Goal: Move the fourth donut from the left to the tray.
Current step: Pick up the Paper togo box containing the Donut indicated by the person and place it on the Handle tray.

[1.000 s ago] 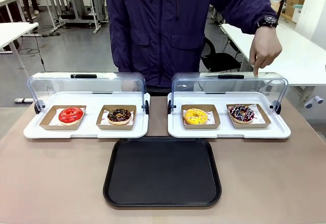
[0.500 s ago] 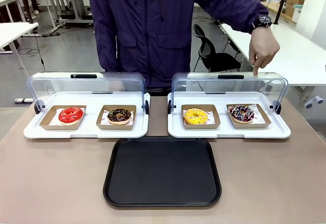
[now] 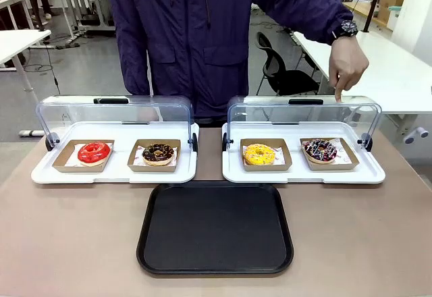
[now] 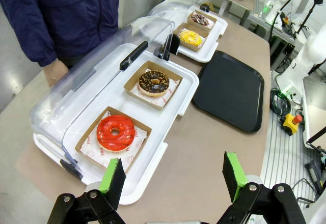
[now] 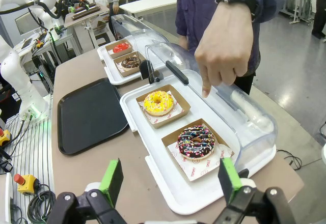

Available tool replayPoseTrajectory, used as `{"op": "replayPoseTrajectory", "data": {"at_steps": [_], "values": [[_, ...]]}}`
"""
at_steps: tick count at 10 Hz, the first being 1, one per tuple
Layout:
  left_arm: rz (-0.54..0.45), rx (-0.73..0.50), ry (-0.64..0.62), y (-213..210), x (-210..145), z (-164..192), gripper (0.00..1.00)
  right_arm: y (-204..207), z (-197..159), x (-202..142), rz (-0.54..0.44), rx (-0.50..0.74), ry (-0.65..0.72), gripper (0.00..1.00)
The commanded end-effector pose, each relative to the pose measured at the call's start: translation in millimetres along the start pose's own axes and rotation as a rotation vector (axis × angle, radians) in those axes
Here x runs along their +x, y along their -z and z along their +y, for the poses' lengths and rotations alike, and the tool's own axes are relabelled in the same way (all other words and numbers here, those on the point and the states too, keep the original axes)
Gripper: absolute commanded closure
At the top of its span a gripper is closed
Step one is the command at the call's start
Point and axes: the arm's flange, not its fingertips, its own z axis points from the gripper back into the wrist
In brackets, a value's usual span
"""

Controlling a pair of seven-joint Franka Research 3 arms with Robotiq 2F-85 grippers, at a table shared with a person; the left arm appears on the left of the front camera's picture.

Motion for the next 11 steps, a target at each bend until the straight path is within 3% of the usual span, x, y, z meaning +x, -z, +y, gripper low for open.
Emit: {"op": "replayPoseTrajectory", "data": {"at_steps": [1, 4, 6, 9, 11], "values": [[-0.009, 0.001, 0.01, 0, 0, -4, 0.0, 0, 0, 0, 0.0, 0.0, 0.0, 0.0], [-0.009, 0.001, 0.01, 0, 0, -4, 0.0, 33, 16, 51, 0.229, 0.016, -0.119, 0.0], [-0.009, 0.001, 0.01, 0, 0, -4, 0.0, 76, 22, 63, 0.413, -0.015, -0.201, 0.0], [-0.009, 0.001, 0.01, 0, 0, -4, 0.0, 142, 46, 49, 0.622, -0.035, -0.345, 0.0], [-0.009, 0.001, 0.01, 0, 0, -4, 0.0, 178, 56, 20, 0.756, -0.062, -0.481, 0.0]]}}
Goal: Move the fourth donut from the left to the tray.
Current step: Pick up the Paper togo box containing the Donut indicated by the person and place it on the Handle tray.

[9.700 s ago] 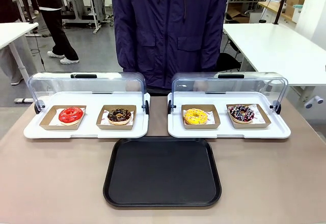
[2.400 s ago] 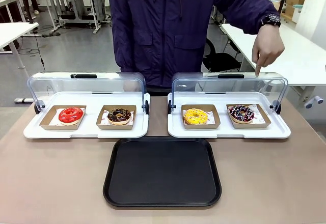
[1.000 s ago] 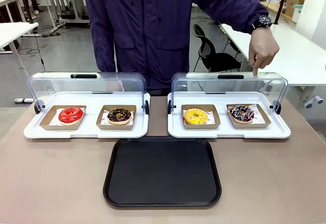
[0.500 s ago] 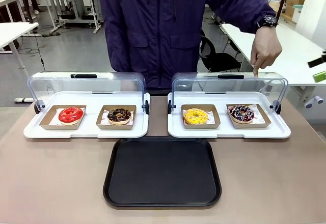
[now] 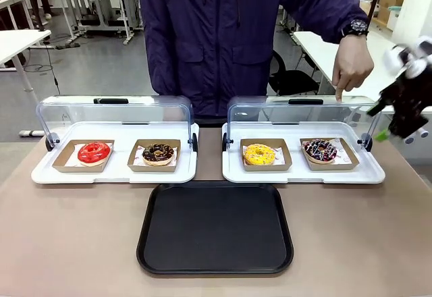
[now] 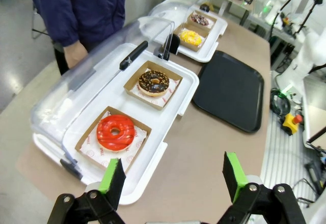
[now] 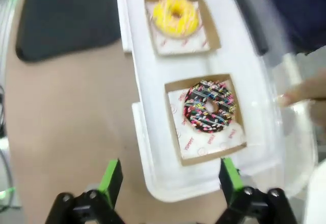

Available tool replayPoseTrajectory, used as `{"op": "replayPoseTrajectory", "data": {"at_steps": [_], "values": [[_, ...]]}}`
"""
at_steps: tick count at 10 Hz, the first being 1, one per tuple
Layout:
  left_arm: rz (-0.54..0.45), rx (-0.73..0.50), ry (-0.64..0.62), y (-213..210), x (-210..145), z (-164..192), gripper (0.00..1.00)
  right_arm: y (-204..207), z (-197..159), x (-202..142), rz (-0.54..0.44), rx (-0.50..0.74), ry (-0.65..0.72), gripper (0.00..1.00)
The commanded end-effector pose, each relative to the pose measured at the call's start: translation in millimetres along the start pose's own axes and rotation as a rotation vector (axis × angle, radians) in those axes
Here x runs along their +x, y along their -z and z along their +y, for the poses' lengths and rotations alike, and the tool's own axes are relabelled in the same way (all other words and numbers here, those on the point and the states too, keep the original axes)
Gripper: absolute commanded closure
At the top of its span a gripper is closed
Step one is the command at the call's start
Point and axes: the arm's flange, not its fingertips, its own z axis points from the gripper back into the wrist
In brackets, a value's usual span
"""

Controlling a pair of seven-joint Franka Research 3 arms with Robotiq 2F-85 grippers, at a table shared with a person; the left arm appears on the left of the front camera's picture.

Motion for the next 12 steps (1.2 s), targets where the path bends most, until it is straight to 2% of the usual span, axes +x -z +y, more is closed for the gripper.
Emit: {"op": "replayPoseTrajectory", "data": {"at_steps": [1, 3, 4, 5, 9, 10, 12], "values": [[-0.01, 0.001, 0.011, -1, 0, -4, 0.0, 29, 21, -1, 0.119, -0.07, -0.093, 0.0], [-0.01, 0.001, 0.011, -1, 0, -4, 0.0, 48, 29, -2, 0.117, -0.093, -0.15, 0.0], [-0.01, 0.001, 0.011, -1, 0, -4, 0.0, 44, 32, -2, 0.079, -0.027, -0.122, 0.0], [-0.01, 0.001, 0.011, -1, 0, -4, 0.0, 47, 26, 2, 0.123, -0.049, -0.117, 0.0], [-0.01, 0.001, 0.011, -1, 0, -4, 0.0, 50, 29, -1, 0.117, -0.045, -0.114, 0.0], [-0.01, 0.001, 0.011, -1, 0, -4, 0.0, 63, 31, 6, 0.184, -0.093, -0.152, 0.0], [-0.01, 0.001, 0.011, -1, 0, -4, 0.0, 78, 25, 7, 0.236, -0.127, -0.156, 0.0]]}}
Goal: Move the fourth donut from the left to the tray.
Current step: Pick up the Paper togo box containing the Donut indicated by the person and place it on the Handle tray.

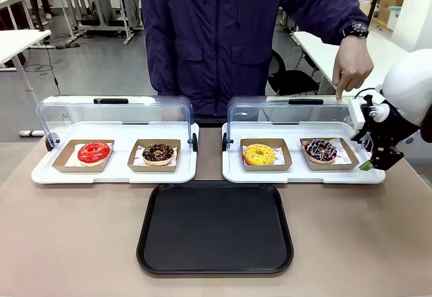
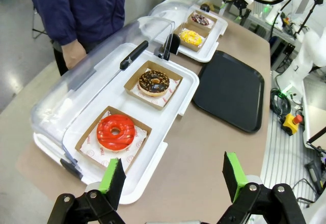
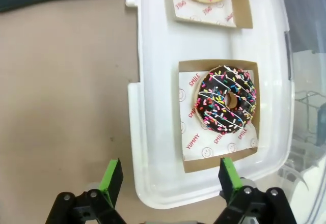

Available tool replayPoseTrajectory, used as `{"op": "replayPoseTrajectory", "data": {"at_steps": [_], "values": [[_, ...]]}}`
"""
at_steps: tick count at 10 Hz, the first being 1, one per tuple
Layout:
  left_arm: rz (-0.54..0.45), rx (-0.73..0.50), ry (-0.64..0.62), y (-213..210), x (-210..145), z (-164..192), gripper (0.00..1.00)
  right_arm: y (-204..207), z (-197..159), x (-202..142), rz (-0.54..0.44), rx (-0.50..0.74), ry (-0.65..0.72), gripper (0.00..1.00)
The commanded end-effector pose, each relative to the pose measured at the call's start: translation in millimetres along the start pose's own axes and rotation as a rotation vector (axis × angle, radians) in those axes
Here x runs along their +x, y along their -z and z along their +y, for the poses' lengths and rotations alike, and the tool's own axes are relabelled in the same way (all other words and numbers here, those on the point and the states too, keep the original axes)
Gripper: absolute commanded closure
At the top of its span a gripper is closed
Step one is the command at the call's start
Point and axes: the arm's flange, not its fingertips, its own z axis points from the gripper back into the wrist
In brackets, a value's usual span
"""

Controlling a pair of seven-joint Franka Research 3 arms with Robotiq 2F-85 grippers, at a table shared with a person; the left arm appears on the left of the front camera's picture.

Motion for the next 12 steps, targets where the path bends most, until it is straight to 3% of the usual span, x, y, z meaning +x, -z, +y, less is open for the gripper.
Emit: {"op": "replayPoseTrajectory", "data": {"at_steps": [1, 12], "values": [[-0.009, 0.0, 0.011, 0, 1, -3, 0.0, 19, -2, 2, 0.053, -0.019, -0.02, 0.0], [-0.009, 0.0, 0.011, 0, 1, -3, 0.0, 62, -40, -16, 0.11, -0.069, -0.08, 0.0]]}}
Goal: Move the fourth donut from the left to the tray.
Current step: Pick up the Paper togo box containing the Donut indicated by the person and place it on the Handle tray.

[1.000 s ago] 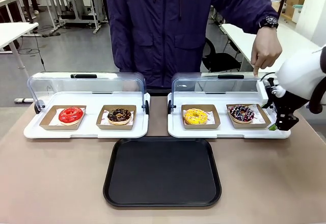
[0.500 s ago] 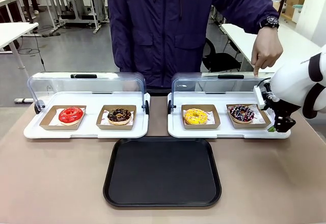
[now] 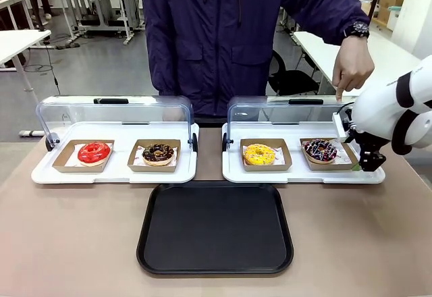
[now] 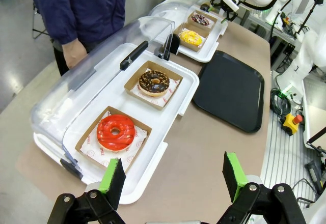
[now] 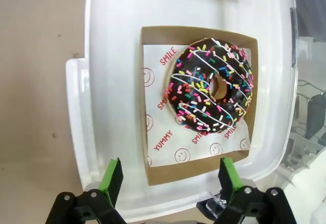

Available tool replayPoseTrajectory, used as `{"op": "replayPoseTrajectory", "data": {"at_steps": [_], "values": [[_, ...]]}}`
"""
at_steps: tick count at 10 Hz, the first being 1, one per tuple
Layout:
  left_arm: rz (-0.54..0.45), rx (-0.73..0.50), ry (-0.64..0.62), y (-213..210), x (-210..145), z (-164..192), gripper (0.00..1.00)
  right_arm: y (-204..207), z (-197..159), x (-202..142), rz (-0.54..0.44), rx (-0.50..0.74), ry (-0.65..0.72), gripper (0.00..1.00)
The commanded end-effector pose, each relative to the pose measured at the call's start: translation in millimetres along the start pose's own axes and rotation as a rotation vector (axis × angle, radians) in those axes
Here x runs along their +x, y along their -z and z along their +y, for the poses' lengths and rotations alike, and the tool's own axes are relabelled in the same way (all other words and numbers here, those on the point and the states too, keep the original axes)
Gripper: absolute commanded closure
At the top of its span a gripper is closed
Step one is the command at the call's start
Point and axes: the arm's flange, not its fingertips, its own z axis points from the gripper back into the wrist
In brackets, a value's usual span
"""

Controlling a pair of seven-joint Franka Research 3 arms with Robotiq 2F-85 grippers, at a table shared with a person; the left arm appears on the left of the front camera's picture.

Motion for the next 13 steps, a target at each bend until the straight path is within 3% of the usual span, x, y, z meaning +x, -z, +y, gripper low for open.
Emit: {"op": "replayPoseTrajectory", "data": {"at_steps": [1, 8, 9, 10, 11, 12, 13], "values": [[-0.009, 0.0, 0.01, 0, 0, -3, 0.0, 11, -11, -4, 0.007, -0.015, -0.02, 0.0], [-0.009, 0.0, 0.01, 0, 0, -3, 0.0, 37, -12, -10, 0.014, 0.034, -0.008, 0.0], [-0.009, 0.0, 0.01, 0, 0, -3, 0.0, 37, -11, -12, 0.017, 0.022, -0.006, 0.08], [-0.009, 0.0, 0.01, 0, 0, -3, 0.0, 36, -13, -12, 0.02, 0.041, -0.012, 0.59], [-0.009, 0.0, 0.01, 0, 0, -3, 0.0, 36, -13, -12, 0.02, 0.049, -0.013, 0.67], [-0.009, 0.0, 0.01, 0, 0, -3, 0.0, 34, -14, -13, 0.023, 0.05, -0.005, 1.0], [-0.009, 0.0, 0.01, 0, 0, -3, 0.0, 34, -14, -12, 0.02, 0.057, -0.01, 1.0]]}}
